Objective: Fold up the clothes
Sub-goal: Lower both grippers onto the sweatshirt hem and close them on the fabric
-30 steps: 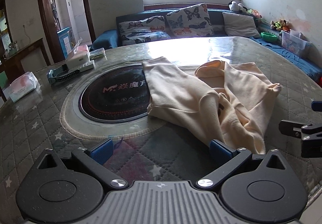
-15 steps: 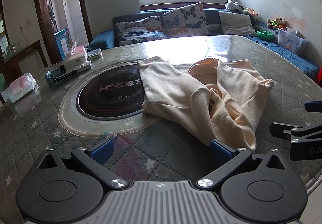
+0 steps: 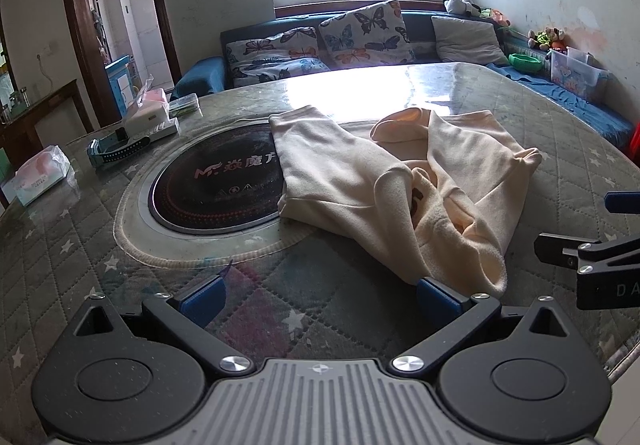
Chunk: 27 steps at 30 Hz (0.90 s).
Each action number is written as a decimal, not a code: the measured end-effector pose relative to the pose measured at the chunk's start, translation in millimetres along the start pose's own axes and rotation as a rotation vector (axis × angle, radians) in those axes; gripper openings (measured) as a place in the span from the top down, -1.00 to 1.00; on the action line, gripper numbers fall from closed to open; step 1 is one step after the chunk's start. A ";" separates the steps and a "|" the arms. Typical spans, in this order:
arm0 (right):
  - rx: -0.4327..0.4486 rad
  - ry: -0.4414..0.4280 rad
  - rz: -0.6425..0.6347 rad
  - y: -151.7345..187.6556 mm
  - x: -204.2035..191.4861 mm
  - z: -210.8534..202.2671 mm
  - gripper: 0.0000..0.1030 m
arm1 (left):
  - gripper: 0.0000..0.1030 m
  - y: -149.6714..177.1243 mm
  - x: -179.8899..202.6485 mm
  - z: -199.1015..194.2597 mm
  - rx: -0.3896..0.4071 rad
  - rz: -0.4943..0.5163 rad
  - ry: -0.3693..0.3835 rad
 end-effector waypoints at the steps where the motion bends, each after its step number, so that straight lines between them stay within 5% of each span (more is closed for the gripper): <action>1: 0.000 -0.001 -0.002 -0.2 -0.3 0.2 -1.00 | -1.00 -0.2 0.0 0.1 0.000 0.001 0.001; 27: 0.008 -0.026 -0.026 -20.3 0.2 17.3 -0.99 | -1.00 -29.7 -13.2 6.7 0.029 0.004 0.005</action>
Point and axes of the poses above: each gripper's, at about its wrist camera, not at the fingertips, and z roughly the way its jaws point, x to its right, y to its underside, the point moved 4 cm from there along z, roughly the way its jaws point, and after that the axes turned 1 degree about y, right-handed, at the moved point
